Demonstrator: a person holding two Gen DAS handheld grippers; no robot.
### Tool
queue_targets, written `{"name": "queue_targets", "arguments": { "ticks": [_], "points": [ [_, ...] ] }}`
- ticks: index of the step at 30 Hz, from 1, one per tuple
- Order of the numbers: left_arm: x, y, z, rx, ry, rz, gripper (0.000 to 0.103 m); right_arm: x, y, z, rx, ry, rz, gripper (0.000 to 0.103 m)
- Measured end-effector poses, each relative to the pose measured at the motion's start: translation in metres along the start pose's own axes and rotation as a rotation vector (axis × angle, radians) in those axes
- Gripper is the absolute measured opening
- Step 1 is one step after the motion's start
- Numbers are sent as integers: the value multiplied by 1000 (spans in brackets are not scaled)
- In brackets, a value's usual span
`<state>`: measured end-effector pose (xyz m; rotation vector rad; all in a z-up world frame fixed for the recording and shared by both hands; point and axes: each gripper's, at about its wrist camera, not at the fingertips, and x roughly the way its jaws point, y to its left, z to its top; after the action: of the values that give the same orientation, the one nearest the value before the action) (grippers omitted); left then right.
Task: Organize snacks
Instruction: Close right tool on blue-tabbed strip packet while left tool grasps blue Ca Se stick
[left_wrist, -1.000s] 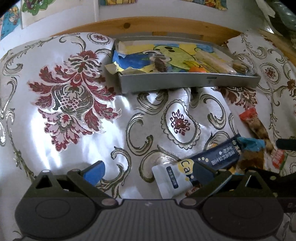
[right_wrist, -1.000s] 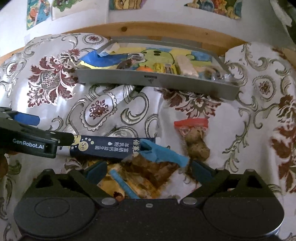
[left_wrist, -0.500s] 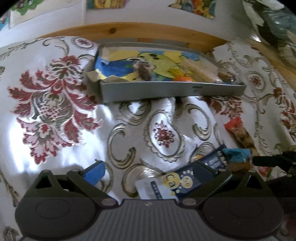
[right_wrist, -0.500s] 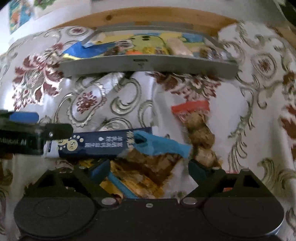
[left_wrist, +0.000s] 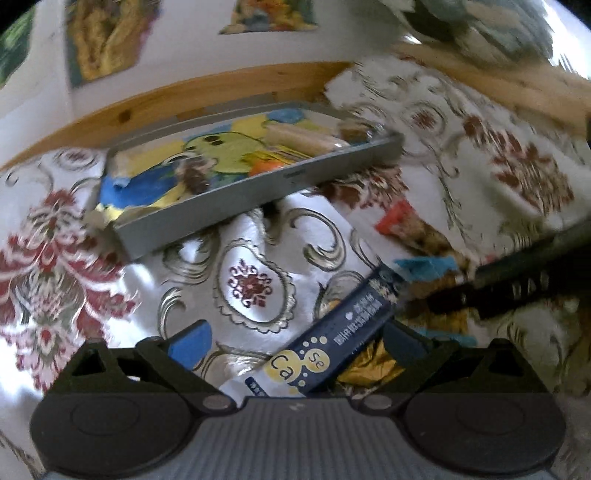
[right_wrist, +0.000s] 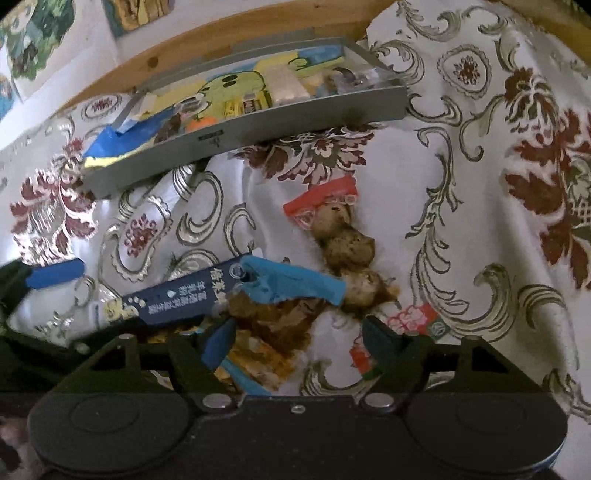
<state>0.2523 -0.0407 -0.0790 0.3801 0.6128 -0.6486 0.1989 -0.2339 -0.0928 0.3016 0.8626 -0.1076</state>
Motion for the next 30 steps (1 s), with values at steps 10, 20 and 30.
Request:
{"name": "queue_targets", "arguments": {
  "ticks": [10,20,30],
  "points": [
    [17,-9,-3,97,77,-51,67,11,3,2,25,22,67,78],
    [20,-9,4,-8,244,-88,48,8,4,4,31,-5,111,65],
    [27,-11,2,-71,282,-88,54,20,10,9,33,0,122,77]
  ]
}}
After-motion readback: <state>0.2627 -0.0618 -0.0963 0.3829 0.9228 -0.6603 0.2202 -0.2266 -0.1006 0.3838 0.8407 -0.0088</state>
